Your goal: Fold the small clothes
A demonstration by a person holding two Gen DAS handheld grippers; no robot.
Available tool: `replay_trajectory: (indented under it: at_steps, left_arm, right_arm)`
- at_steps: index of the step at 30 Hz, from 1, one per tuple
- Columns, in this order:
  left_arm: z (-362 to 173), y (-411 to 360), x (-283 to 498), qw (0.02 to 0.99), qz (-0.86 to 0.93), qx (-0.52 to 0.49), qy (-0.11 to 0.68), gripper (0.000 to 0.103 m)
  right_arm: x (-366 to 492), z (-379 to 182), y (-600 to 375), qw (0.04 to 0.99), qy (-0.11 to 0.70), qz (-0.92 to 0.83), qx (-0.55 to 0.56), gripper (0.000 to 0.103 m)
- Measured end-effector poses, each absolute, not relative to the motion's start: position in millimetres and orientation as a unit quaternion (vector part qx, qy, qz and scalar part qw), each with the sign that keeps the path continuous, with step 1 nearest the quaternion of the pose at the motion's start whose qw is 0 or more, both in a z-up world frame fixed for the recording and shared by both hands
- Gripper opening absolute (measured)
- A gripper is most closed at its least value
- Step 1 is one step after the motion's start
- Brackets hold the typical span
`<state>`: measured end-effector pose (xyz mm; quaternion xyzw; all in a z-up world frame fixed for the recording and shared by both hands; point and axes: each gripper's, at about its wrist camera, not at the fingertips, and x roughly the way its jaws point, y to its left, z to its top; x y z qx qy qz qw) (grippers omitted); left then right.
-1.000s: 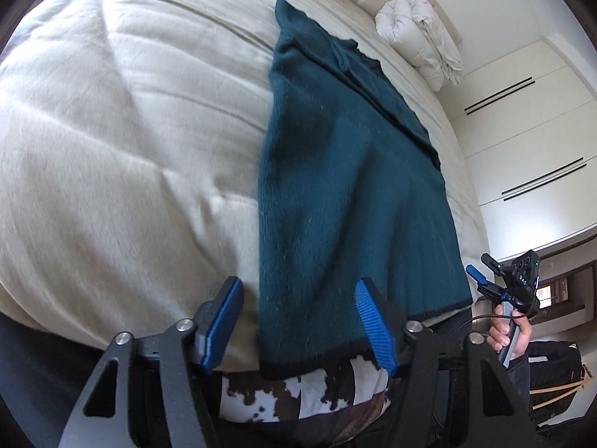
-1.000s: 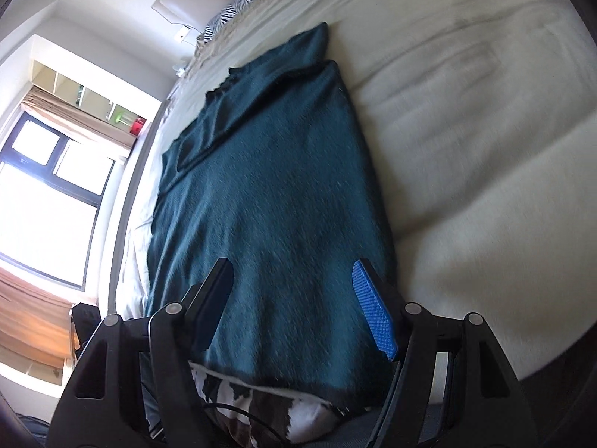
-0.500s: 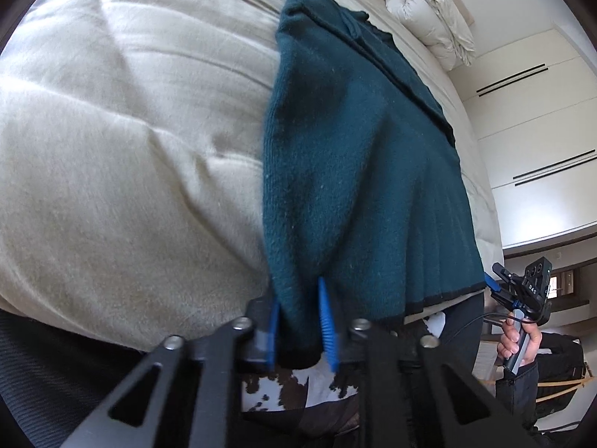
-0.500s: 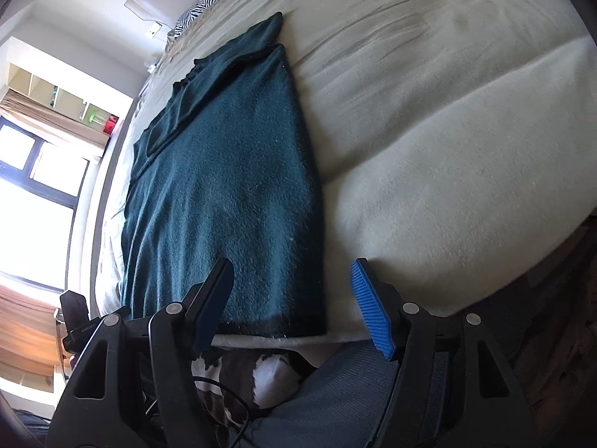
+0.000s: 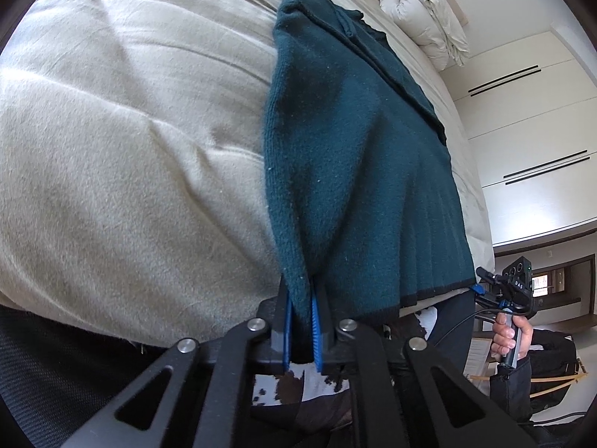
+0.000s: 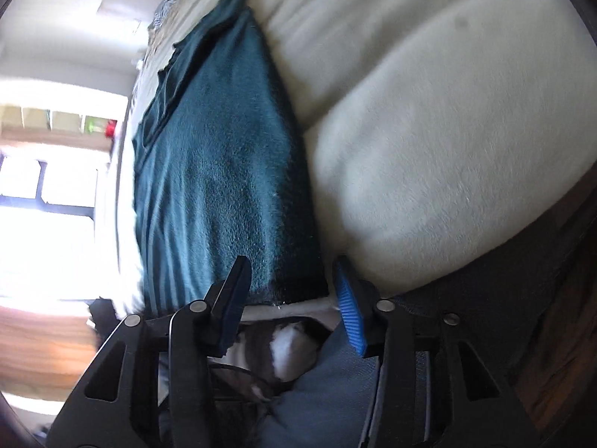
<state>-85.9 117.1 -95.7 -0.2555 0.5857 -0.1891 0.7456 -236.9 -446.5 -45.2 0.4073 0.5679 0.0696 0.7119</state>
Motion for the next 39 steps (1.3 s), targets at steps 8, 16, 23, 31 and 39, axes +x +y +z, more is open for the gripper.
replay_trajectory:
  at_steps: [8,16,23,31,39]
  left_arm:
    - [-96,120,-89,0.745,-0.193,-0.263,0.582,0.009]
    - [-91,130,-93,0.743,-0.197,-0.300,0.565,0.008]
    - [-80,139,-96,0.743,-0.206,-0.347,0.535,0.008]
    - [-65,144,-95,0.735,-0.227,-0.400,0.498,0.008]
    - [-50,147,-86,0.720,-0.250,-0.458,0.457,0.008]
  right_arm:
    - [-233,-50,-445,0.704,0.557,0.088,0.431,0.024]
    - [-238,-41,-449,0.730,0.534,0.069,0.422,0.010]
    - [-236,-12,-445,0.761,0.511,0.063,0.396,0.009]
    - [-230,7,-432,0.778,0.505,0.080,0.366,0.009]
    - [-219,27,-433,0.786,0.475,0.102,0.383,0.009]
